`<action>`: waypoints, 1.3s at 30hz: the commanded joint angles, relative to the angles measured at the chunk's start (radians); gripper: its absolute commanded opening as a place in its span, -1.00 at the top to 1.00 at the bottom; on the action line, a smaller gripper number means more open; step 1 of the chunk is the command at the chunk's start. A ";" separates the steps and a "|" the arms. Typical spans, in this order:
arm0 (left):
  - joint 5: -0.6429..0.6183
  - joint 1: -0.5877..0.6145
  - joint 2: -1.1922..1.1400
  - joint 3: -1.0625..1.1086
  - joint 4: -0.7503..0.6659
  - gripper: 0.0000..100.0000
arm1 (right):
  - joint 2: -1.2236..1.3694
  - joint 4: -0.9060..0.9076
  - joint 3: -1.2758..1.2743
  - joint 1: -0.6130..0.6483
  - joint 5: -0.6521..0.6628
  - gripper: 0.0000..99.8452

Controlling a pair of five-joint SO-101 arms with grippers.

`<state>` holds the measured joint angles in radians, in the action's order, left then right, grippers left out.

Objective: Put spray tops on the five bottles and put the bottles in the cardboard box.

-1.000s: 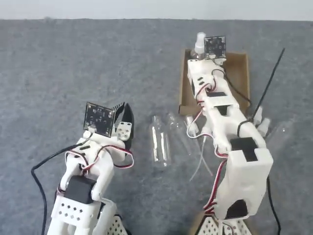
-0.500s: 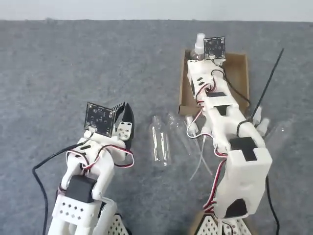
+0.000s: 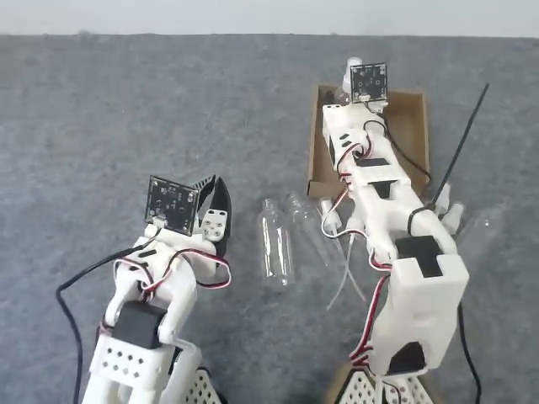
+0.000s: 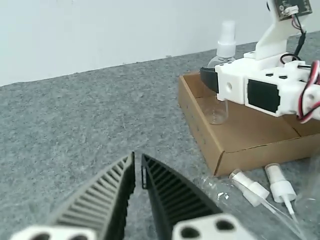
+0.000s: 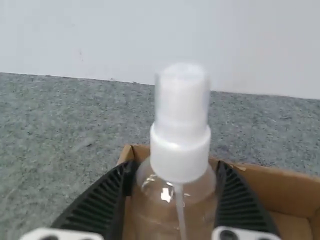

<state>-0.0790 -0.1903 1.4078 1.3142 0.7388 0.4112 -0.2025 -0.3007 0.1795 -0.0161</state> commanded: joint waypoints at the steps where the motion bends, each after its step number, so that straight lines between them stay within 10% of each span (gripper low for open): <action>1: -0.009 0.003 -0.005 -0.008 -0.035 0.98 | -0.036 0.005 0.069 0.004 0.017 0.62; 24: -0.008 0.003 -0.005 -0.008 -0.035 0.98 | -0.067 0.016 0.069 0.004 0.018 0.46; 39: -0.006 0.009 -0.005 -0.008 -0.035 0.98 | -0.305 0.476 0.285 -0.004 0.018 0.40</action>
<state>-0.0806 -0.1903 1.4078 1.3142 0.7388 0.2624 0.1151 -0.1350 0.1795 -0.0161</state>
